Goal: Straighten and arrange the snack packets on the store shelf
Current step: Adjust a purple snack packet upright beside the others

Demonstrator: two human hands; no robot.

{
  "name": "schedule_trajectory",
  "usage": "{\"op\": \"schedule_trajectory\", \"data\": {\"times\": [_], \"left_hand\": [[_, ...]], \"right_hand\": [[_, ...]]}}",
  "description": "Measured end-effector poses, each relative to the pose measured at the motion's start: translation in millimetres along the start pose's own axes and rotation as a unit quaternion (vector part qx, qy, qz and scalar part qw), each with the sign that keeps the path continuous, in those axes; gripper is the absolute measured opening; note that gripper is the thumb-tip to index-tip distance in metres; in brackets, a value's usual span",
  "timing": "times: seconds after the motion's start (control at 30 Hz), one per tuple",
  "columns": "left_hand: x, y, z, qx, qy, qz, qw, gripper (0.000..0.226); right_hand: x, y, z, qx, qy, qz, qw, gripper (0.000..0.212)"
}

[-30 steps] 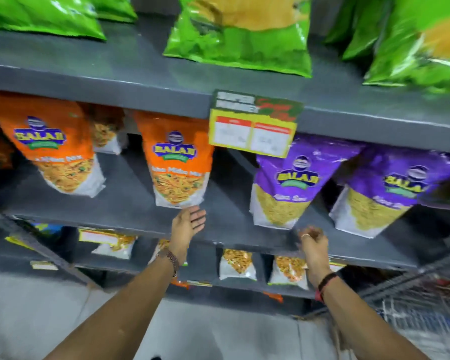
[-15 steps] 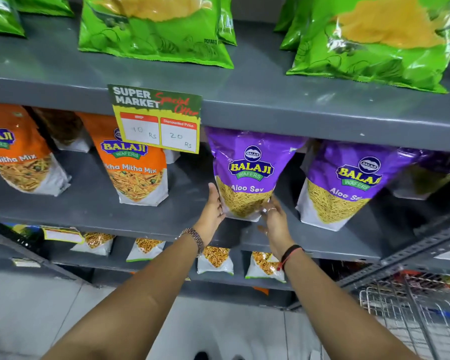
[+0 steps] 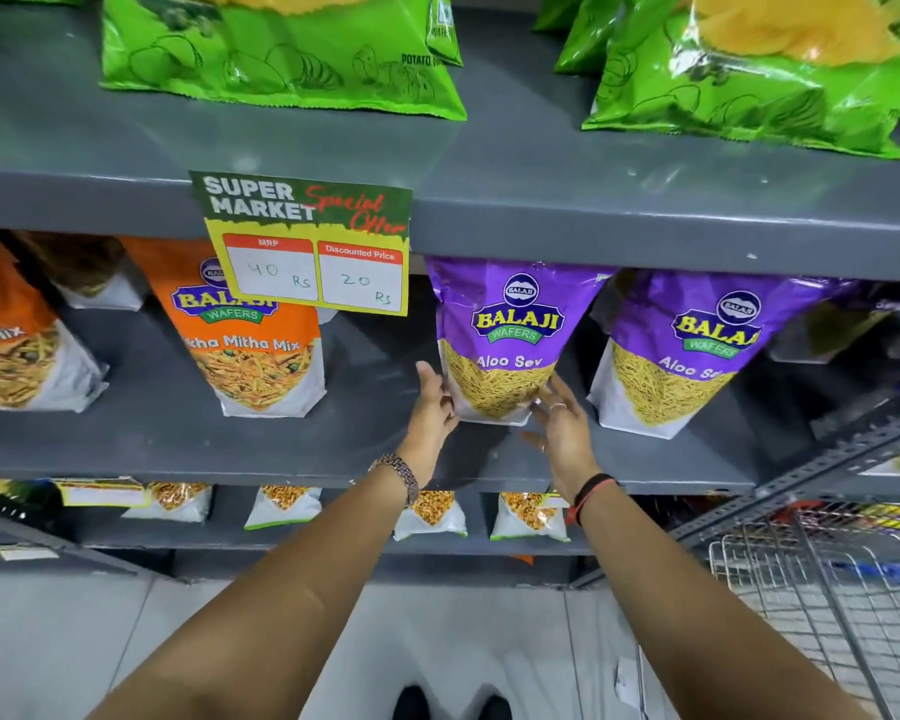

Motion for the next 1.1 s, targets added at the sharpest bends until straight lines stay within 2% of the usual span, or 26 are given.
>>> {"op": "schedule_trajectory", "data": {"times": [0.1, 0.2, 0.27, 0.37, 0.43, 0.5, 0.57, 0.63, 0.77, 0.87, 1.1], "left_hand": [[6, 4, 21, -0.009, 0.008, -0.091, 0.996, 0.06], [3, 4, 40, 0.015, -0.003, -0.173, 0.985, 0.027], [-9, 1, 50, 0.045, 0.002, -0.152, 0.987, 0.012], [-47, -2, 58, 0.08, 0.033, -0.058, 0.995, 0.018], [-78, 5, 57, 0.082, 0.084, 0.002, 0.993, 0.018], [-112, 10, 50, 0.083, 0.106, 0.045, 0.99, 0.022], [-142, 17, 47, 0.063, 0.117, 0.051, 0.99, 0.037], [-168, 20, 40, 0.055, 0.093, 0.044, 0.993, 0.048], [-196, 21, 40, 0.082, 0.006, 0.046, 0.996, 0.051], [-201, 25, 46, 0.081, -0.019, 0.048, 0.995, 0.051], [-236, 13, 47, 0.069, -0.034, 0.074, 0.994, 0.046]], "right_hand": [[17, -1, -13, 0.012, 0.027, -0.058, 0.998, 0.037], [51, 1, -25, 0.042, 0.071, -0.143, 0.986, 0.02], [81, 2, -27, 0.055, 0.101, -0.2, 0.973, 0.027], [126, 6, -16, 0.077, 0.108, -0.254, 0.958, 0.029], [150, 15, -1, 0.077, 0.106, -0.244, 0.961, 0.018], [169, 32, 13, 0.064, 0.096, -0.207, 0.972, 0.016], [179, 48, 24, 0.045, 0.071, -0.157, 0.984, 0.022], [185, 65, 30, 0.047, 0.05, -0.115, 0.991, 0.015], [187, 76, 35, 0.038, -0.008, -0.047, 0.998, 0.029], [189, 80, 37, 0.007, 0.049, -0.032, 0.998, 0.029], [213, 91, 39, -0.01, 0.069, -0.042, 0.997, 0.027]]}}
Point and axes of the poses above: each hand's wrist, its own y-axis towards the middle knuckle, its own x-axis out of the back of the hand, z = x × y, the point moved 1 cm from there along y, towards the middle knuckle, and after that the axes turned 4 degrees about -x, right-handed, at the moved point
